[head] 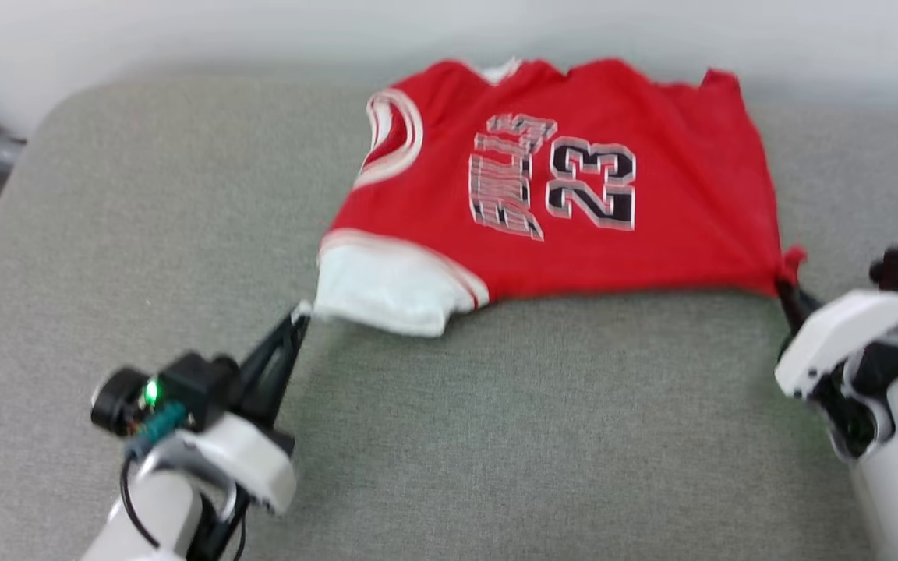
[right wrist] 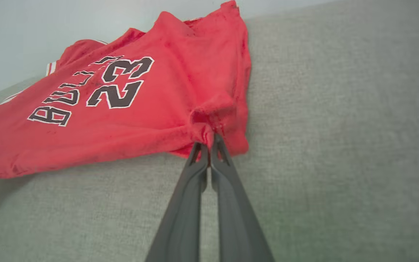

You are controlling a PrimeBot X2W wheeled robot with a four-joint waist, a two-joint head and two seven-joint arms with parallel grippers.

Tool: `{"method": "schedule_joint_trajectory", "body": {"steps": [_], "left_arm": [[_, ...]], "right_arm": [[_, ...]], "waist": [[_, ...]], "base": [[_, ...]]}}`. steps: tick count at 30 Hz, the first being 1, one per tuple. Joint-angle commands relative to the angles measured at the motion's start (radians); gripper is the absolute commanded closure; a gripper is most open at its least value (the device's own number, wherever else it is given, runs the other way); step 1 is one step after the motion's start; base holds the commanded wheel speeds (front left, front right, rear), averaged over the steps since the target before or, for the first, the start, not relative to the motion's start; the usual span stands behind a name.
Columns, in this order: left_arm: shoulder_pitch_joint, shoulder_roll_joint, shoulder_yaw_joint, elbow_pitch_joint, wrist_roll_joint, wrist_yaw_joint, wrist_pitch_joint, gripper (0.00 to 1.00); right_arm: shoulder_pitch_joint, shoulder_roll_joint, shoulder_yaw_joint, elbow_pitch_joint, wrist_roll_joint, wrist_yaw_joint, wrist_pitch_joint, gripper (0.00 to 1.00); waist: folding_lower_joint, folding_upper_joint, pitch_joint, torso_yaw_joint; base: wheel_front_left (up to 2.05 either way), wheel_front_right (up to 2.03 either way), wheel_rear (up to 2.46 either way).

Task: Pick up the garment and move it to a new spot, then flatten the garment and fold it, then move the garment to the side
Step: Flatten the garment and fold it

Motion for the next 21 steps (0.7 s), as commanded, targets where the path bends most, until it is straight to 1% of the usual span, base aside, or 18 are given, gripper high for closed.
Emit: {"method": "schedule_joint_trajectory", "body": {"steps": [1,6,10,17,21], "left_arm": [[0.043,0.015,-0.010,0.001,0.003,0.000,-0.002,1.00],[0.162,0.038,-0.043,-0.005,0.010,-0.002,-0.002,1.00],[0.253,0.063,-0.055,-0.041,0.001,0.007,0.016,1.00],[0.426,0.127,-0.068,-0.154,-0.028,0.019,0.077,1.00],[0.519,0.156,-0.073,-0.224,-0.043,0.036,0.105,1.00]], "right_arm": [[0.049,-0.007,0.001,-0.009,0.023,-0.001,0.019,1.00],[0.178,-0.020,0.012,-0.060,0.076,-0.001,0.077,1.00],[0.277,-0.046,0.021,-0.128,0.098,-0.001,0.125,1.00],[0.469,-0.089,-0.029,-0.291,0.157,-0.001,0.247,1.00],[0.597,-0.103,-0.068,-0.404,0.181,-0.001,0.335,1.00]], "waist": [[0.0004,-0.0001,-0.067,0.000],[0.0004,-0.0001,-0.129,-0.003],[0.0004,-0.0001,-0.165,0.003],[0.0004,-0.0001,-0.211,0.008],[0.0004,-0.0001,-0.222,0.011]], "base": [[0.00,0.00,0.00],[0.00,0.00,0.00],[0.00,0.00,0.00],[0.00,0.00,0.00],[0.00,0.00,0.00]]}}
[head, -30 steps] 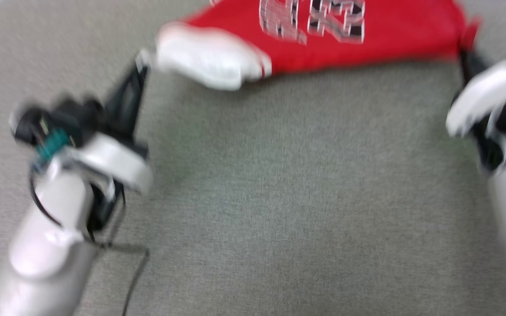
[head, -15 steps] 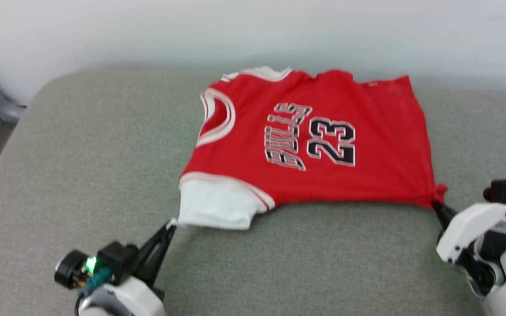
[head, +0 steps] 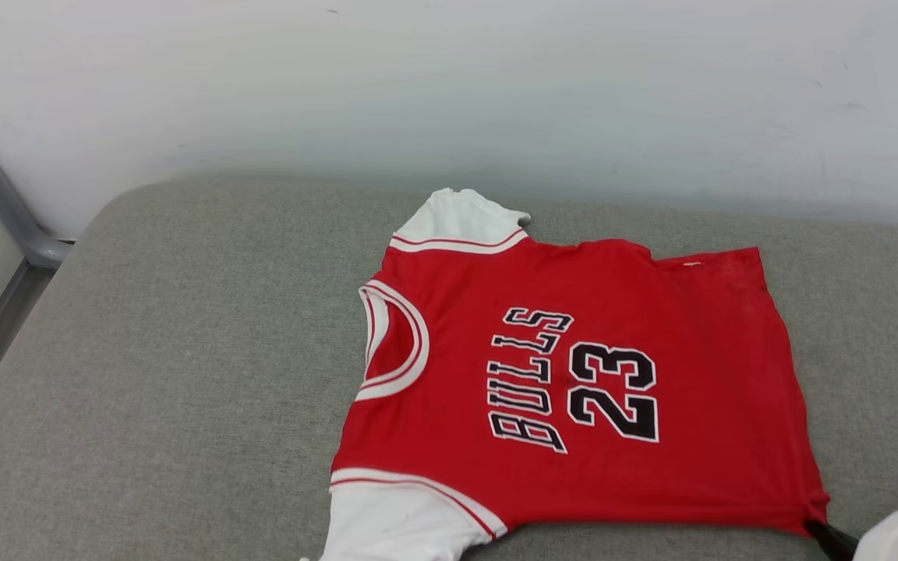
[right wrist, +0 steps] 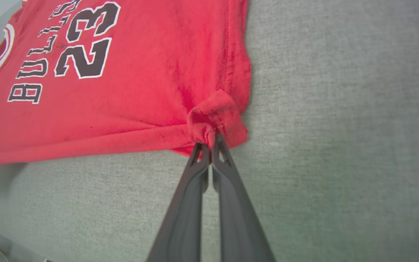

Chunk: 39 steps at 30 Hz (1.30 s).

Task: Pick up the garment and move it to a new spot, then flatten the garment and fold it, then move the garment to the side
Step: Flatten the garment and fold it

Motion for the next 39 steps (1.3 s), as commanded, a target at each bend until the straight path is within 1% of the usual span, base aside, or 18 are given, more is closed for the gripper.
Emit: {"method": "schedule_joint_trajectory", "body": {"steps": [1,5,9,11,15,18,21,25,26,27,31,38,39], "left_arm": [[0.039,0.011,-0.002,-0.027,-0.008,0.012,0.008,1.00],[0.098,0.023,0.003,-0.091,-0.021,0.039,0.020,1.00],[0.096,0.017,0.020,-0.130,-0.024,0.063,0.010,1.00],[0.065,0.018,0.033,-0.147,-0.014,0.073,-0.002,1.00],[-0.005,0.024,0.063,-0.176,-0.003,0.078,-0.022,1.00],[-0.076,0.027,0.084,-0.191,-0.001,0.072,-0.028,1.00],[-0.159,0.033,0.095,-0.191,-0.002,0.056,-0.017,1.00],[-0.268,0.033,0.089,-0.158,0.005,0.031,0.011,1.00],[-0.336,0.034,0.078,-0.105,0.003,0.012,0.038,1.00],[-0.336,0.034,0.078,-0.105,0.003,0.012,0.038,1.00],[-0.418,0.030,0.065,-0.014,-0.018,-0.007,0.092,1.00],[-0.525,0.002,0.018,0.137,-0.029,-0.029,0.094,1.00],[-0.536,-0.006,0.010,0.159,-0.033,-0.032,0.095,0.94]], "right_arm": [[0.058,-0.011,-0.026,-0.047,0.009,-0.001,0.031,1.00],[0.164,0.007,-0.064,-0.163,0.019,-0.001,0.118,1.00],[0.210,0.035,-0.111,-0.266,0.013,-0.001,0.156,1.00],[0.206,0.050,-0.131,-0.304,0.008,-0.001,0.167,1.00],[0.169,0.061,-0.158,-0.370,0.000,-0.001,0.198,1.00],[0.128,0.062,-0.175,-0.405,-0.011,-0.001,0.225,1.00],[0.072,0.062,-0.184,-0.425,-0.031,-0.001,0.251,1.00],[-0.011,0.054,-0.165,-0.417,-0.068,-0.001,0.282,1.00],[-0.072,0.050,-0.148,-0.390,-0.103,-0.001,0.296,1.00],[-0.072,0.050,-0.148,-0.390,-0.103,-0.001,0.296,1.00],[-0.146,0.061,-0.138,-0.334,-0.140,-0.001,0.306,1.00],[-0.223,0.076,-0.105,-0.246,-0.194,-0.001,0.305,1.00],[-0.230,0.072,-0.100,-0.237,-0.206,-0.001,0.297,0.97]], "waist": [[0.0002,-0.0001,-0.002,0.001],[0.0002,-0.0001,0.003,-0.002],[0.0002,-0.0001,0.014,-0.006],[0.0002,-0.0001,0.022,-0.008],[0.0002,-0.0001,0.048,-0.009],[0.0002,-0.0001,0.081,-0.011],[0.0002,-0.0001,0.124,-0.013],[0.0002,-0.0001,0.181,-0.018],[0.0002,-0.0001,0.220,-0.023],[0.0002,-0.0001,0.220,-0.023],[0.0002,-0.0001,0.262,-0.029],[0.0002,-0.0001,0.295,-0.034],[0.0002,-0.0001,0.296,-0.035]], "base": [[0.00,0.00,0.00],[0.00,0.00,0.00],[0.00,0.00,0.00],[0.00,0.00,0.00],[0.00,0.00,0.00],[0.00,0.00,0.00],[0.00,0.00,0.00],[0.00,0.00,0.00],[0.00,0.00,0.00],[0.00,0.00,0.00],[0.00,0.00,0.00],[0.00,0.00,0.00],[0.00,0.00,0.00]]}}
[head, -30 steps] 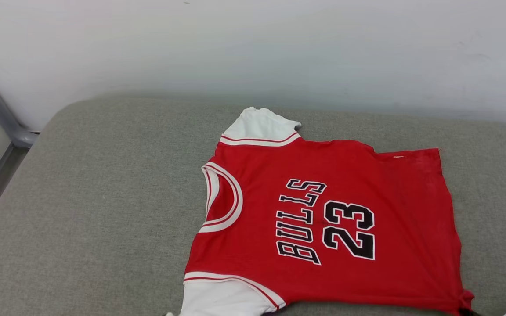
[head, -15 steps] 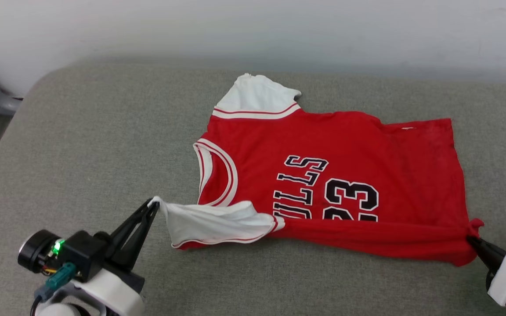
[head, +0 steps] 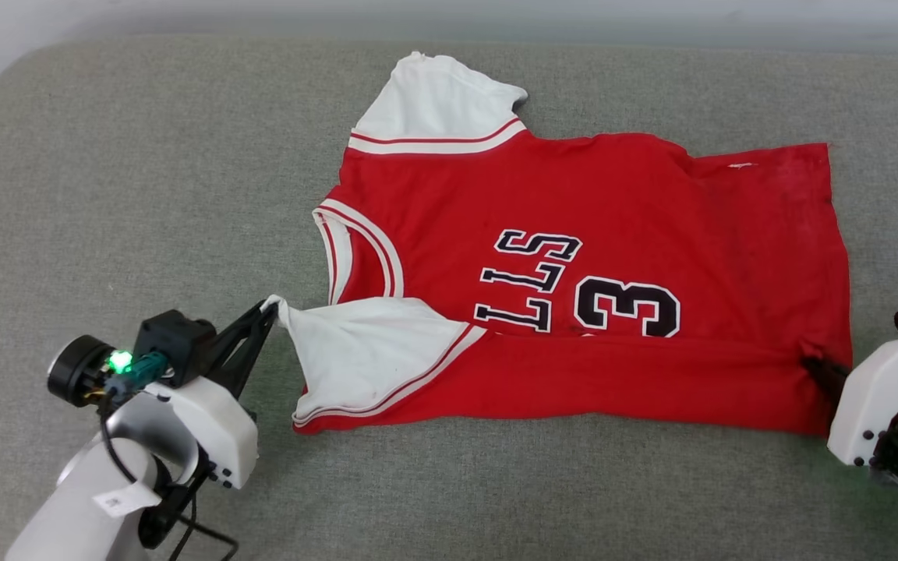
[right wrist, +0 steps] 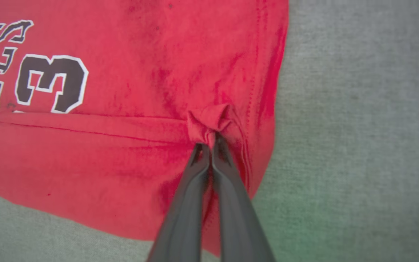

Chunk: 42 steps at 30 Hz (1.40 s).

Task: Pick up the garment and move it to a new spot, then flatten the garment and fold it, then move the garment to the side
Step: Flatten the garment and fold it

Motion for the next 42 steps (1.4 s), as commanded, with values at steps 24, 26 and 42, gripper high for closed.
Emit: {"method": "schedule_joint_trajectory", "body": {"steps": [24,26,42], "left_arm": [[0.159,-0.128,0.076,0.027,-0.200,0.092,-0.074,0.00],[0.192,-0.130,0.078,-0.011,-0.218,0.110,-0.046,0.00],[0.256,-0.111,0.036,-0.098,-0.224,0.208,0.122,0.00]], "right_arm": [[0.123,-0.060,0.079,-0.089,-0.148,-0.001,-0.245,0.00],[0.150,-0.044,0.059,-0.110,-0.149,-0.001,-0.234,0.00],[0.194,0.042,-0.003,-0.210,-0.181,-0.001,-0.176,0.00]], "waist": [[-0.0003,-0.0001,-0.147,0.003],[-0.0003,-0.0001,-0.149,0.004],[-0.0003,-0.0001,-0.082,-0.047]], "base": [[0.00,0.00,0.00],[0.00,0.00,0.00],[0.00,0.00,0.00]]}}
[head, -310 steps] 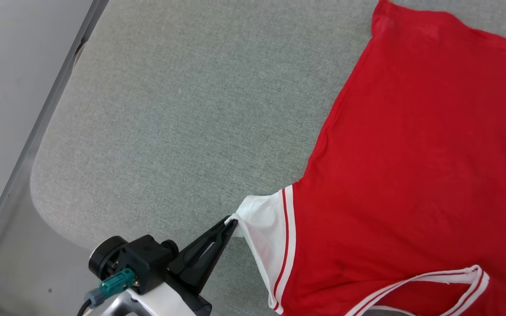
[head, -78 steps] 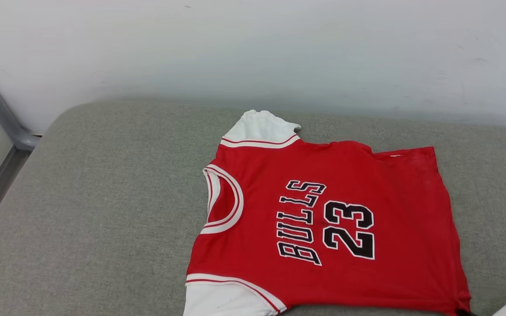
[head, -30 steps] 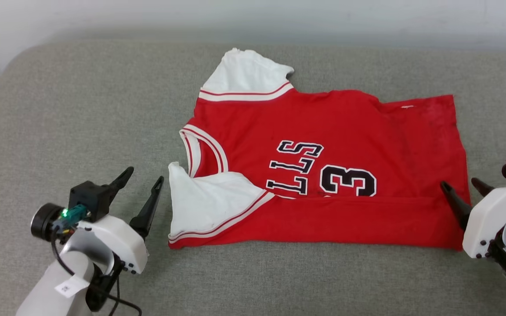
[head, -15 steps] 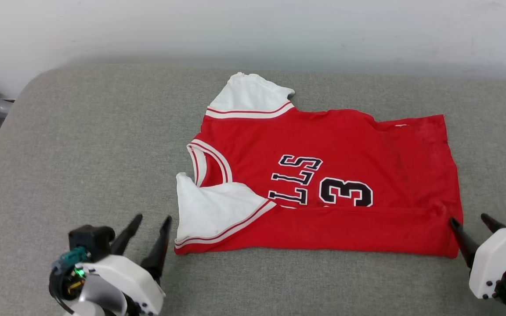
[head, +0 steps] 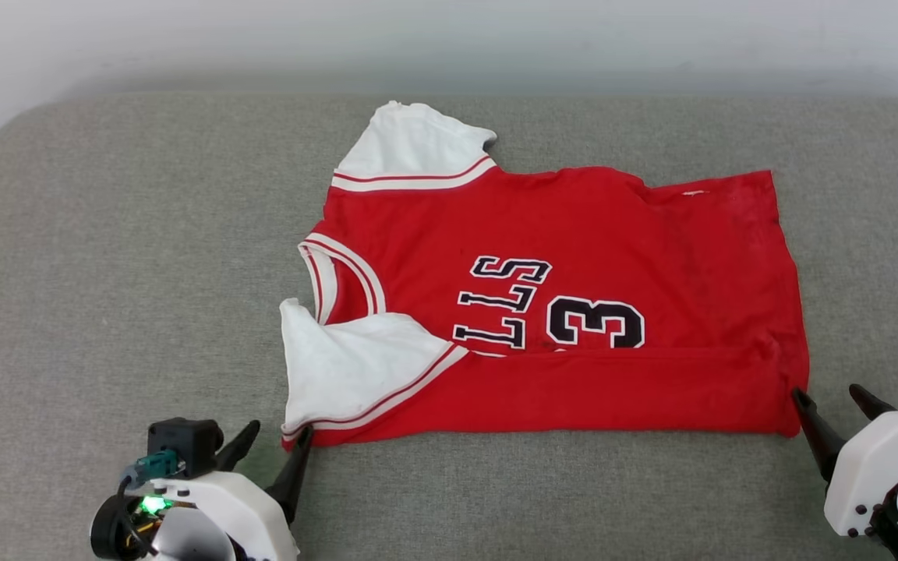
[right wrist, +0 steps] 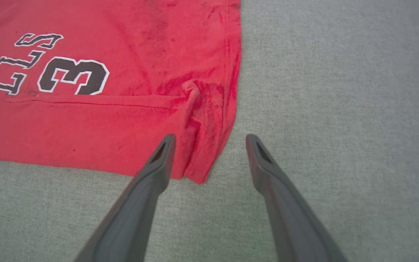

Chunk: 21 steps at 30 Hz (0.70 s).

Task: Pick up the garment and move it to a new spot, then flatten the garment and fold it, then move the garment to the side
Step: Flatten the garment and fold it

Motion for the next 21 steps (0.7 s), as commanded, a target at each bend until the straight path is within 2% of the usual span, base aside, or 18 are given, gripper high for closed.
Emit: {"method": "schedule_joint_trajectory", "body": {"steps": [1,7,13,14,15,16,21], "left_arm": [[-0.022,0.001,0.004,0.012,0.002,0.009,0.005,0.00],[-0.054,0.011,0.000,0.084,0.022,0.042,0.040,0.00],[-0.050,0.002,-0.037,0.167,0.008,0.042,0.127,0.00],[-0.046,-0.001,-0.046,0.179,0.002,0.036,0.143,0.43],[-0.045,-0.003,-0.053,0.187,0.000,0.030,0.153,0.77],[-0.044,-0.004,-0.059,0.192,0.001,0.025,0.156,1.00],[-0.054,-0.006,-0.048,0.165,-0.002,0.002,0.101,1.00]], "right_arm": [[-0.010,0.007,0.001,-0.007,-0.005,-0.001,0.004,0.00],[-0.019,0.017,0.011,-0.005,-0.007,-0.001,-0.002,0.00],[-0.023,0.017,0.017,0.005,-0.006,-0.001,-0.009,0.00],[-0.024,0.014,0.018,0.006,-0.007,-0.001,-0.010,0.00],[-0.024,0.010,0.019,0.007,-0.008,-0.001,-0.009,0.00],[-0.023,0.005,0.020,0.008,-0.010,-0.001,-0.009,0.00],[-0.019,-0.016,0.020,0.010,-0.023,-0.001,0.001,0.00]], "waist": [[0.0001,0.0000,0.018,-0.011],[0.0001,0.0000,0.052,-0.030],[0.0001,0.0000,0.065,-0.034],[0.0001,0.0000,0.063,-0.033],[0.0001,0.0000,0.060,-0.032],[0.0001,0.0000,0.056,-0.030],[0.0001,0.0000,0.031,-0.009]], "base": [[0.00,0.00,0.00],[0.00,0.00,0.00],[0.00,0.00,0.00],[0.00,0.00,0.00],[0.00,0.00,0.00],[0.00,0.00,0.00],[0.00,0.00,0.00]]}}
